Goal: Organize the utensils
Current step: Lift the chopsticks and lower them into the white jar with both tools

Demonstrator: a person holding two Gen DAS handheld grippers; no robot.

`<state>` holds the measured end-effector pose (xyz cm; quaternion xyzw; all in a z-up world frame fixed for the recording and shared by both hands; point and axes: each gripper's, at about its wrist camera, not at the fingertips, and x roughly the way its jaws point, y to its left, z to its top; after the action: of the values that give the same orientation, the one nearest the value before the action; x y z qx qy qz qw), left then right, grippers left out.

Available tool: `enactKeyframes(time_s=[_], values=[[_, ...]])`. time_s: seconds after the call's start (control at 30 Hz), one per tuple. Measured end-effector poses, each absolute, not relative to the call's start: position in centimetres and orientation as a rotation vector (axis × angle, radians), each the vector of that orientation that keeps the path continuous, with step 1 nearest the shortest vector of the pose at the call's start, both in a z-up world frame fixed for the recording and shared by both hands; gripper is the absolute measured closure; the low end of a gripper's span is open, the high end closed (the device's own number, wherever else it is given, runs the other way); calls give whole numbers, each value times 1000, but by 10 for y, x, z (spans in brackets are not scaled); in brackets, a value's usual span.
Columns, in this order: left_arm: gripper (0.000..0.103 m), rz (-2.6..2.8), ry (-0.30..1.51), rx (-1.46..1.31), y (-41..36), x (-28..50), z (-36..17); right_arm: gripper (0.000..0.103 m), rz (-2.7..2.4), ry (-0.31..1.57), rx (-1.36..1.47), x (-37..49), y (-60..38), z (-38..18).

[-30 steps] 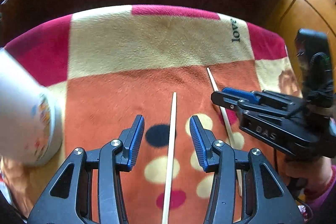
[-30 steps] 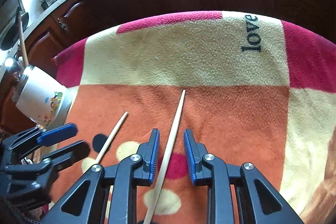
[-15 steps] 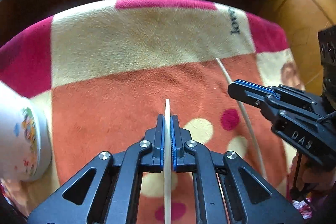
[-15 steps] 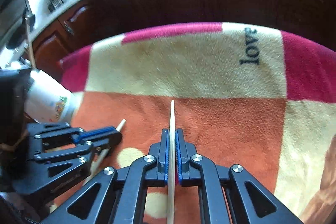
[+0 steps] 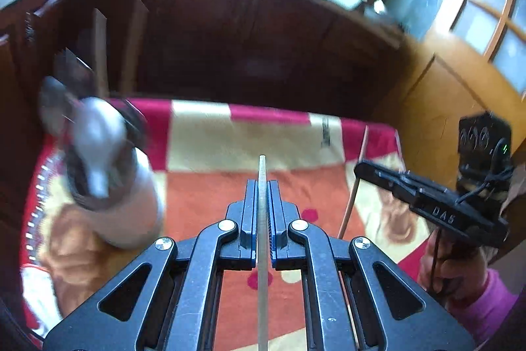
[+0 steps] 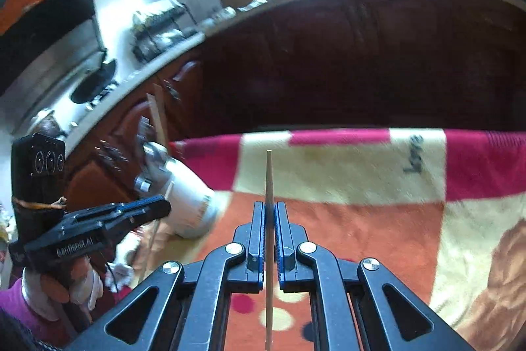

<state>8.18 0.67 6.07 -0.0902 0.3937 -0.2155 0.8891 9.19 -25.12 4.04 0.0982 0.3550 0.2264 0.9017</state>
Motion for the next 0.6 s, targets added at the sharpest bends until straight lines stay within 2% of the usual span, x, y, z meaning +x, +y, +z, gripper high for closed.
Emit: enactKeyframes(time_s=[0.17,0.27,0.6], values=[[99,-363,644,-267,66,85,118,98,562,646,201,90,-215,90],[99,-286,568,-333,101,99,132,98,615,582,196,93,-185,121],[99,-166,492,-389,139,159,108,98,670,417,117,125,-75,155]])
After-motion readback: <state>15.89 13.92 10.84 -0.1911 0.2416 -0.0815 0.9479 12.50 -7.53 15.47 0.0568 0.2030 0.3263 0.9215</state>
